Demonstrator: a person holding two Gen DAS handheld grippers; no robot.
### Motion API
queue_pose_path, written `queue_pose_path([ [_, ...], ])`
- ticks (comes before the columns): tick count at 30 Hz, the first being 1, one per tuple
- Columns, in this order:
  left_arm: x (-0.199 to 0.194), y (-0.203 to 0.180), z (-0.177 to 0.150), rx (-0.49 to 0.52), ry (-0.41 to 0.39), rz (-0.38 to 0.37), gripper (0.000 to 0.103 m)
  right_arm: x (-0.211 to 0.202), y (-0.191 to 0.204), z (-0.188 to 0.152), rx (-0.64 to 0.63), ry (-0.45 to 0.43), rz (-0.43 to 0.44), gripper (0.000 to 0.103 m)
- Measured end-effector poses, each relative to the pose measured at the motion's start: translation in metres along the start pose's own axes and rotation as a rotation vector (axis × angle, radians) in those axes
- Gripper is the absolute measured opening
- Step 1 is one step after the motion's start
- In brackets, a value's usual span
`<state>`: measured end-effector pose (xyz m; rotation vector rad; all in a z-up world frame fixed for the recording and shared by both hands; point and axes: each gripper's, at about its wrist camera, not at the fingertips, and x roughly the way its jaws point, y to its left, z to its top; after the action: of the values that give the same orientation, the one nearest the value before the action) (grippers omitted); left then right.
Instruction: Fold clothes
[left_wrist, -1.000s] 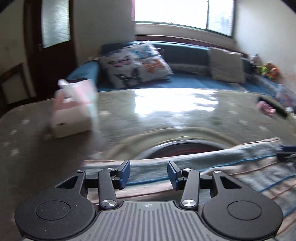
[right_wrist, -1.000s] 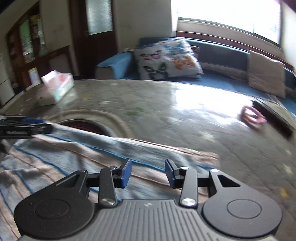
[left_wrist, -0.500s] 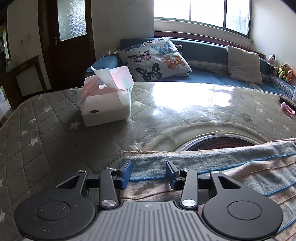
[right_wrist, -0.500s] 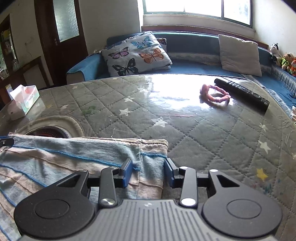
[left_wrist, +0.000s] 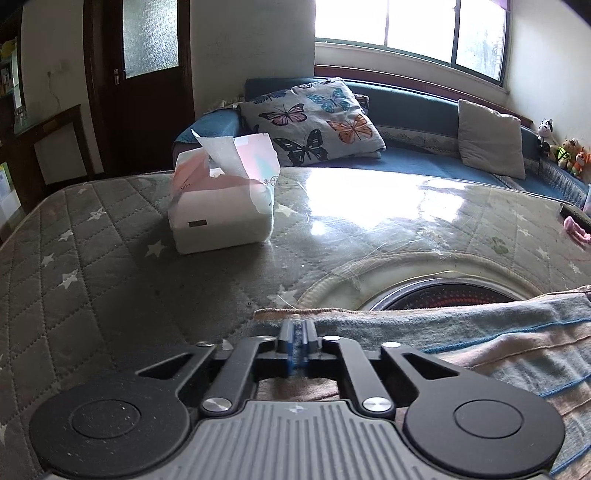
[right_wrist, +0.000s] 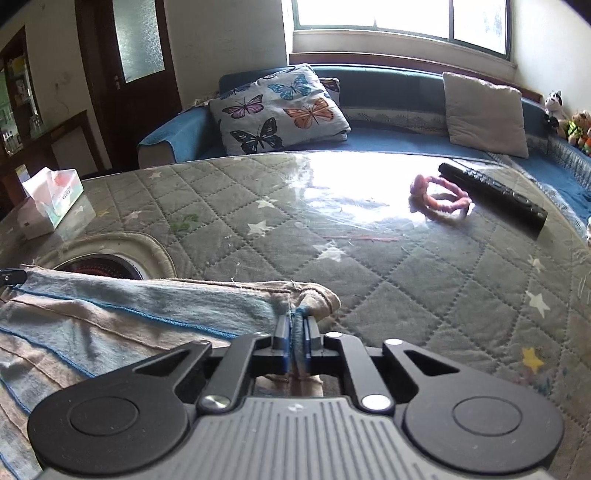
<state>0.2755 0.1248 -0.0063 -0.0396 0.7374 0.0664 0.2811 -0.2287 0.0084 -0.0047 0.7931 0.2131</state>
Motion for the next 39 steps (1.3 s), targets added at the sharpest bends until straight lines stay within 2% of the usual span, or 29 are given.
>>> queue_pose_path([
  [6,-0.004,0.007,0.01,-0.018,-0.049,0.031,0.0,-0.003,0.001,0.01,0.002,-0.028,-0.003,0.005],
  [9,-0.002,0.011,0.017,-0.031,-0.026,0.027,0.0,0.001,0.003,0.016,-0.005,-0.035,-0.006,0.005],
  [14,-0.003,0.01,0.009,-0.003,0.004,0.017,0.004,0.009,0.004,0.02,-0.012,-0.032,-0.01,0.005],
  [15,-0.002,0.01,0.007,-0.001,0.006,0.024,0.006,0.011,0.004,0.019,-0.011,-0.027,-0.01,0.005],
  [17,0.0,0.01,0.003,-0.001,0.015,0.038,0.02,0.014,0.002,0.017,-0.003,-0.017,-0.009,0.005],
  [18,0.001,0.011,0.001,-0.003,0.016,0.044,0.035,0.015,0.001,0.016,0.001,-0.016,-0.007,0.006],
  [19,0.001,0.011,0.0,-0.001,0.011,0.055,0.042,0.015,0.001,0.015,0.005,-0.015,-0.005,0.006],
  [21,0.002,0.011,-0.001,0.001,0.006,0.062,0.042,0.015,0.0,0.015,0.005,-0.016,-0.002,0.007],
  [26,0.003,0.011,0.0,-0.004,0.003,0.044,0.04,0.014,0.001,0.017,-0.006,-0.017,-0.003,0.009],
  [28,0.002,0.01,0.0,0.007,-0.004,0.023,0.02,0.014,0.001,0.017,-0.006,-0.016,-0.003,0.009],
  [30,0.002,0.008,0.0,0.024,-0.007,0.0,0.004,0.015,0.002,0.017,-0.013,-0.011,-0.003,0.008],
  [33,0.0,0.004,0.001,0.05,-0.041,0.034,0.002,0.015,0.004,0.018,-0.019,-0.015,-0.006,0.005],
  [39,-0.011,0.01,0.019,0.005,-0.133,0.056,0.002,0.01,0.01,0.031,-0.014,-0.081,-0.003,0.004],
])
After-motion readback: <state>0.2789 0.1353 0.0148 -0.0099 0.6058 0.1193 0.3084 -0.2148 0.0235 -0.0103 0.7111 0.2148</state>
